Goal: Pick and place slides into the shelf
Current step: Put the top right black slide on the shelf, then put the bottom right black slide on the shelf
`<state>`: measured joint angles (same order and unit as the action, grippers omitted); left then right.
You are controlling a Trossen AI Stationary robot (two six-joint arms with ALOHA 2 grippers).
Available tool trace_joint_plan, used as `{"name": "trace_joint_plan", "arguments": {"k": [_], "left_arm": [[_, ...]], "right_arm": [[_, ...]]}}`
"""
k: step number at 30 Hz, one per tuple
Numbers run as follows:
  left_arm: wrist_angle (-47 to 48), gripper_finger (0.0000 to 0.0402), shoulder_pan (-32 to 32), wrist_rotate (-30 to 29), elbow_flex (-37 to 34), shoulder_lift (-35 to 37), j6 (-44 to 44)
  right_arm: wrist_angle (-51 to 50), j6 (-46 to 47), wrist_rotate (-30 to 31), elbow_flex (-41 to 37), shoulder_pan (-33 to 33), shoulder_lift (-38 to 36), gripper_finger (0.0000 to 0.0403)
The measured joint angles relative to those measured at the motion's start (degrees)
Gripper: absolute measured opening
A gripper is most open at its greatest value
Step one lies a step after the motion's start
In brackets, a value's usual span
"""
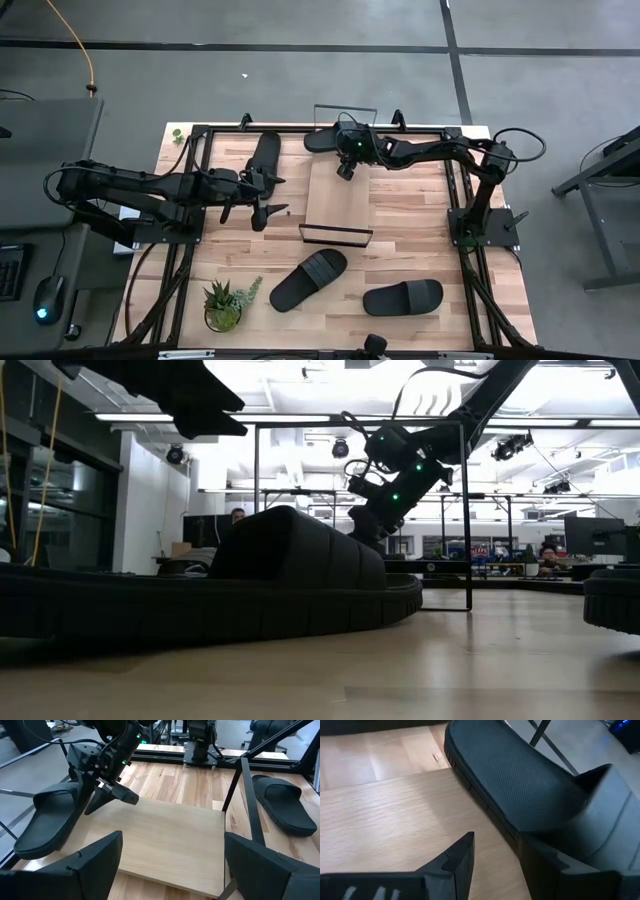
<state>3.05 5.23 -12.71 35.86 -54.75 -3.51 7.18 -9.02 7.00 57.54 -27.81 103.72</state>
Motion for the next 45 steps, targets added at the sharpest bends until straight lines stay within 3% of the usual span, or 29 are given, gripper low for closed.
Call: {"name": "trace_joint_plan", "arguments": {"k": [26,45], "left_arm": [[0.0,0.0328,0.0,0.0,0.0,0.0,-0.9],[0.2,0.0328,0.0,0.0,0.0,0.0,-1.0]], "right_arm": [[5.9,2.7,3.9,-0.1,-0.2,0.2,0.0140],[5.2,5.6,-10.4,-0.1,-1.1,0.2,0.0140]]}}
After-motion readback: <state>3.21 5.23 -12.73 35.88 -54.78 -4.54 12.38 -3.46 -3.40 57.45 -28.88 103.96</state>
